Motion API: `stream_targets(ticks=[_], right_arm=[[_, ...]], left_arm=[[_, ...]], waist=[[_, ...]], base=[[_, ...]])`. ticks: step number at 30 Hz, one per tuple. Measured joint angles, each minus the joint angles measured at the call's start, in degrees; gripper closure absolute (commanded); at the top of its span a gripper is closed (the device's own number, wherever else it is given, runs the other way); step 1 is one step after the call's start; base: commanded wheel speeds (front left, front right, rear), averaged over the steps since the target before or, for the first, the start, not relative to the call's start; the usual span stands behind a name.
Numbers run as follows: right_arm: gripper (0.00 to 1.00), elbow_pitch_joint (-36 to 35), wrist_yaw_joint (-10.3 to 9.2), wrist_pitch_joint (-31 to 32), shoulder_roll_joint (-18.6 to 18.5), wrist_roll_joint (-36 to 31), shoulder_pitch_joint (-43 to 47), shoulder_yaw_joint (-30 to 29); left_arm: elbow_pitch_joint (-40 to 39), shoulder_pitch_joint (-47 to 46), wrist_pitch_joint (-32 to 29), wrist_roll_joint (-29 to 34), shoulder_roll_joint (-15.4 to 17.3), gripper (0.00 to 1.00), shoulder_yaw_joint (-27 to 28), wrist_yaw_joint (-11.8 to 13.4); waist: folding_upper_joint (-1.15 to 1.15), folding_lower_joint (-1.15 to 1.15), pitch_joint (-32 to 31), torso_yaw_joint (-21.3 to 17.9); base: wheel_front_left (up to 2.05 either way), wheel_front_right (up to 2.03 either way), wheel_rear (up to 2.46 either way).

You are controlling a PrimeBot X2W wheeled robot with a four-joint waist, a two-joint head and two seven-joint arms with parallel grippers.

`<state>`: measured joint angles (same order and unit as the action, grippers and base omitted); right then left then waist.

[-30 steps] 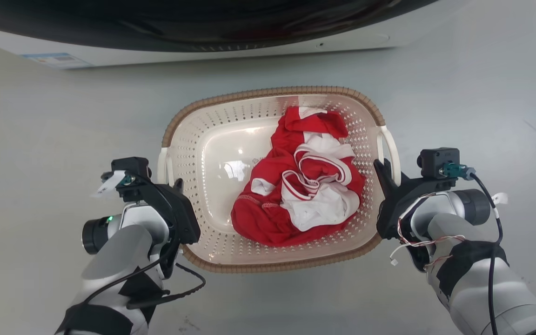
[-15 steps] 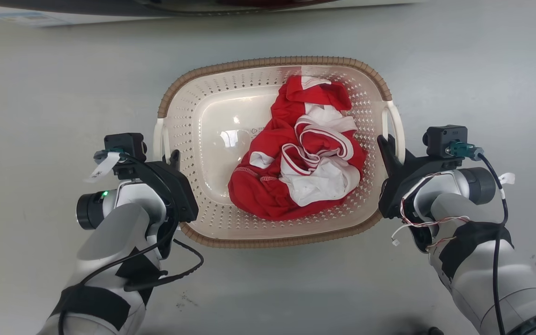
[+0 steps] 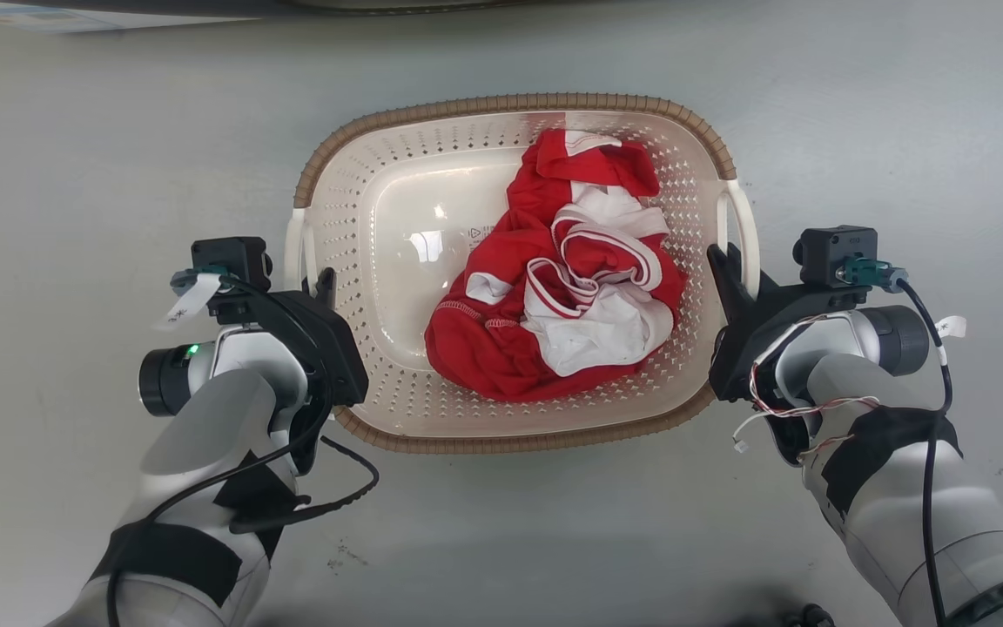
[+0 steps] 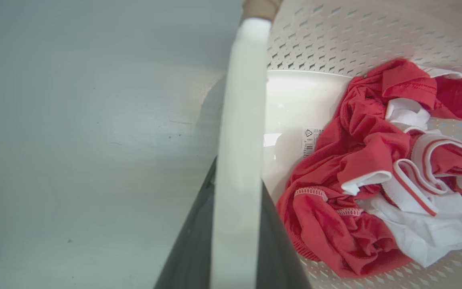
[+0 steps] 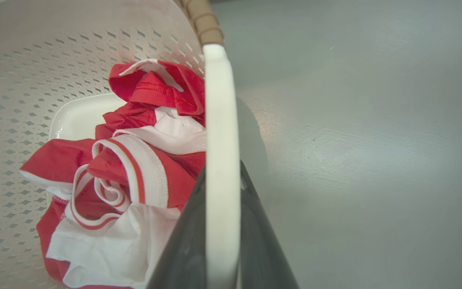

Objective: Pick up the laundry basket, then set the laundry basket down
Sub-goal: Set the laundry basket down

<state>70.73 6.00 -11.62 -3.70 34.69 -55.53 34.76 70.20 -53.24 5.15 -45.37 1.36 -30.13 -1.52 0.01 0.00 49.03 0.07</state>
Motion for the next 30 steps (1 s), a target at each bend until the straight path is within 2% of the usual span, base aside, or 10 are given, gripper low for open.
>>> stream_targets(ticks=[12,13,14,15,16,30], right_arm=[[1.0,0.42,0.34,0.1,0.1,0.09,-0.36,0.11],[0.85,0.42,0.38,-0.04,0.1,0.12,-0.38,0.14],[0.27,0.32,0.41,-0.07,0.11,0.12,-0.41,0.21],[0.09,0.26,0.54,-0.12,0.09,0.19,-0.48,0.12],[0.0,0.27,0.55,-0.14,-0.07,0.36,-0.59,0.08],[0.0,-0.64,0.66,-2.11,-0.75,1.1,-0.76,-0.25]], left_arm=[[0.98,-0.62,0.01,-0.03,-0.07,1.0,0.02,-0.89],[1.07,-0.67,-0.02,-0.23,-0.05,0.71,0.11,-1.04],[1.13,-0.73,-0.1,-0.38,-0.07,0.0,0.23,-1.1],[1.23,-0.79,-0.31,-0.53,-0.01,0.0,0.38,-1.52],[1.31,-0.91,-0.44,-0.74,0.15,0.0,0.48,-1.58],[1.65,-1.79,0.63,-0.15,0.71,0.0,-0.82,-2.59]], waist=[[-0.01,0.0,0.56,0.2],[-0.01,0.0,0.55,0.21],[-0.01,0.0,0.54,0.22],[0.0,0.0,0.51,0.25],[-0.01,0.0,0.48,0.27],[-0.01,0.0,-2.92,0.52]], base=[[0.0,0.0,0.0],[0.0,0.0,0.0],[0.0,0.0,0.0],[0.0,0.0,0.0],[0.0,0.0,0.0],[0.0,0.0,0.0]])
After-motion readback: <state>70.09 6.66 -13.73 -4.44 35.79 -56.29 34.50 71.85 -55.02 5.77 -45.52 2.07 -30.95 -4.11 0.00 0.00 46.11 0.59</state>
